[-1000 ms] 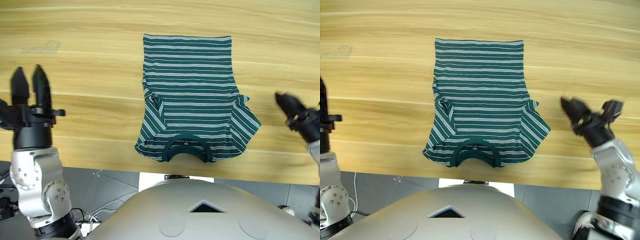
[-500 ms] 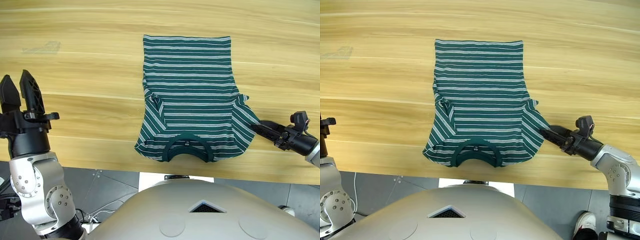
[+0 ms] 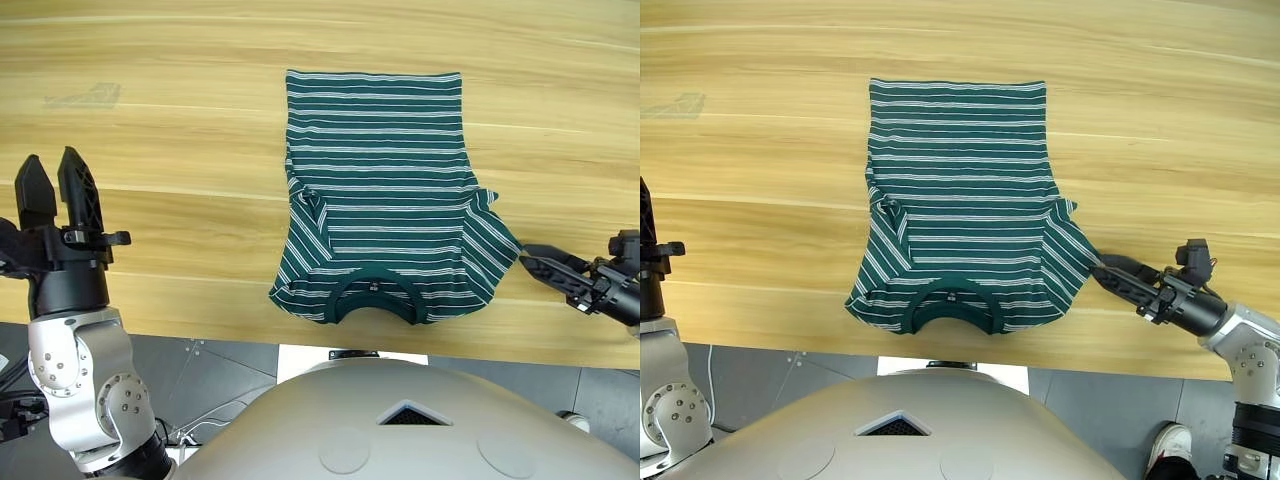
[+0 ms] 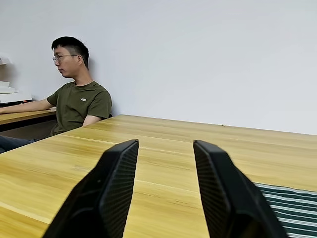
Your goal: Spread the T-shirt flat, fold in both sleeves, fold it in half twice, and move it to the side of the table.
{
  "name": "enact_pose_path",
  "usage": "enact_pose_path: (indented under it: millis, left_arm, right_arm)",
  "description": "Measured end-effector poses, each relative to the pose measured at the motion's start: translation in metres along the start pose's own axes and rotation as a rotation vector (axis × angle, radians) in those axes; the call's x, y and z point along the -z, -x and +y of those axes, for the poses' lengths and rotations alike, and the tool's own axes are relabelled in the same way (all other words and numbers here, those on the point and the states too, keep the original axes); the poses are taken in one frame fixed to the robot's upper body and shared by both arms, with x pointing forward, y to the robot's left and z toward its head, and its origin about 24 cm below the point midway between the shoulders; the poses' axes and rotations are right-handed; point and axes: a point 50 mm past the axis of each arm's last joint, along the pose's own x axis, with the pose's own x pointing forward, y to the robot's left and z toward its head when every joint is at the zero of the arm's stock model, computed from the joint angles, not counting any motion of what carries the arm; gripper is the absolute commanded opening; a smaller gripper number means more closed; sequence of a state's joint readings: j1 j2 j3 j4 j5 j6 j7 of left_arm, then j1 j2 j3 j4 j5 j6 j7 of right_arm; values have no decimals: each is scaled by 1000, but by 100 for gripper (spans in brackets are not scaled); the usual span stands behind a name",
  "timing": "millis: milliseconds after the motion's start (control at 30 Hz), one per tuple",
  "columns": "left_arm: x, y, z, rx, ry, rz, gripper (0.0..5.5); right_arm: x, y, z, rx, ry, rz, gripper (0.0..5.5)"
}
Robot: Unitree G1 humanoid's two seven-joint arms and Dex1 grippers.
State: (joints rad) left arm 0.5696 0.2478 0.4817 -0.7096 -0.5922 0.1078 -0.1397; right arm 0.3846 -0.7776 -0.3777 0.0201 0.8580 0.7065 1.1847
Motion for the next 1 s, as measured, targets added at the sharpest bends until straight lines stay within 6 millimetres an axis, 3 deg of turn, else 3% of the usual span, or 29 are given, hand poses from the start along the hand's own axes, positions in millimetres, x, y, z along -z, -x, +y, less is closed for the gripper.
enact_pose_path:
  millis: [200, 533, 1000]
  left_arm:
    - [4, 2, -1, 1, 11, 16, 206]
    - [10, 2, -3, 19, -5, 40, 206]
    - [20, 1, -8, 36, -94, 73, 208]
  right_arm:
    - [13, 7, -26, 184, 6, 101, 330]
    - [13, -6, -31, 184, 143, 182, 330]
    - [7, -10, -47, 229, 213, 181, 67]
